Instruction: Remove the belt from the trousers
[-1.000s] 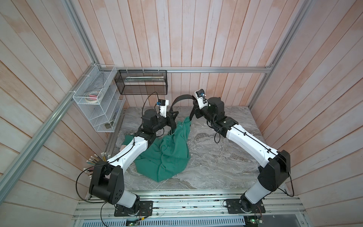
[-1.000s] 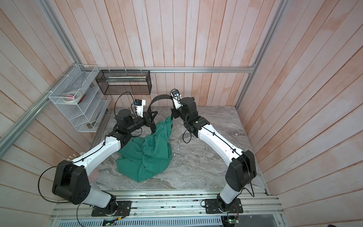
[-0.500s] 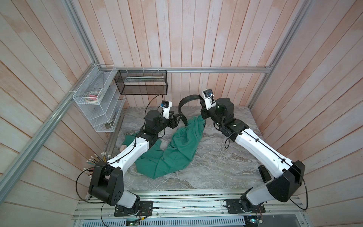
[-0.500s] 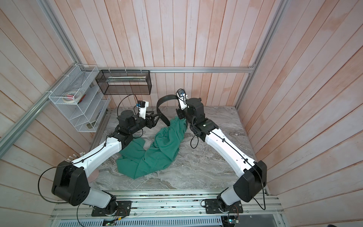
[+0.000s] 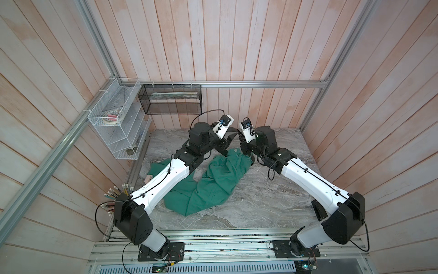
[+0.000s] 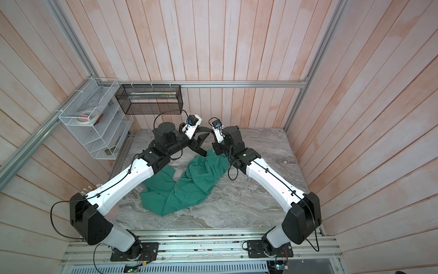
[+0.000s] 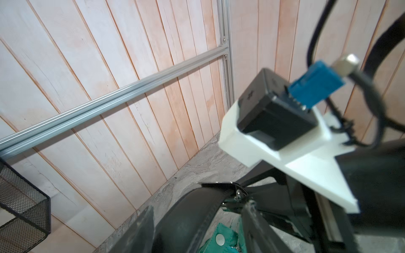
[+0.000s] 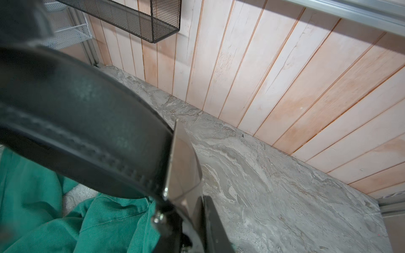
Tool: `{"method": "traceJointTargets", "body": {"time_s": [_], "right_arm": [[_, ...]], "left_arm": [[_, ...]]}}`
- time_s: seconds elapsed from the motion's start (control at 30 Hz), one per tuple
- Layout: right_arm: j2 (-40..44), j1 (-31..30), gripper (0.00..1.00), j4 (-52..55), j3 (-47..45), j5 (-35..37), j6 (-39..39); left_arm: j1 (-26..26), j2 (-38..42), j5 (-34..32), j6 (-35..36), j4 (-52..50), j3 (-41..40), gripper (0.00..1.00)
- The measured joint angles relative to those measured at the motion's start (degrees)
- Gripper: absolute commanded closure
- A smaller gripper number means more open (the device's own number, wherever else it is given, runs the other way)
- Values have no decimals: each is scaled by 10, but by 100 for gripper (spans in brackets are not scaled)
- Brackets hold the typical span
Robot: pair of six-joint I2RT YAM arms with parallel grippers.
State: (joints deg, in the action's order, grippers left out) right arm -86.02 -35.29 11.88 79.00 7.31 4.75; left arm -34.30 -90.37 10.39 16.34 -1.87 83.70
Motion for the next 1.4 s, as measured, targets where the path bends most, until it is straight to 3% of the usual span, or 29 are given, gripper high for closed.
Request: {"method": "traceJointTargets", "body": {"time_s": [0.17, 0.33, 0.57, 0.67, 0.83, 1.0, 1.17, 1.4], "right_arm": [[1, 2, 100, 10, -14, -8, -1], [2, 3, 100, 19, -16, -21, -1], [4, 9, 100, 21, -16, -42, -2], [4, 10, 100, 21, -16, -49, -2], [4, 14, 100, 18, -16, -62, -14], [16, 17, 64, -3, -24, -87, -39], [63, 21, 54, -31, -51, -122, -75], [83, 21, 47, -41, -19, -138, -94]], "left_arm": [[0, -26, -4, 29, -38, 15, 36], [0, -35, -7, 47, -69, 24, 48], [-4, -35, -29, 66, -90, 24, 44], [-5, -35, -44, 64, -93, 24, 57], [-7, -35, -67, 43, -100, 23, 99], [3, -31, -70, 1, -83, -1, 100], [15, -24, -63, -37, -73, -22, 100], [16, -25, -52, -57, -72, -12, 100]]}}
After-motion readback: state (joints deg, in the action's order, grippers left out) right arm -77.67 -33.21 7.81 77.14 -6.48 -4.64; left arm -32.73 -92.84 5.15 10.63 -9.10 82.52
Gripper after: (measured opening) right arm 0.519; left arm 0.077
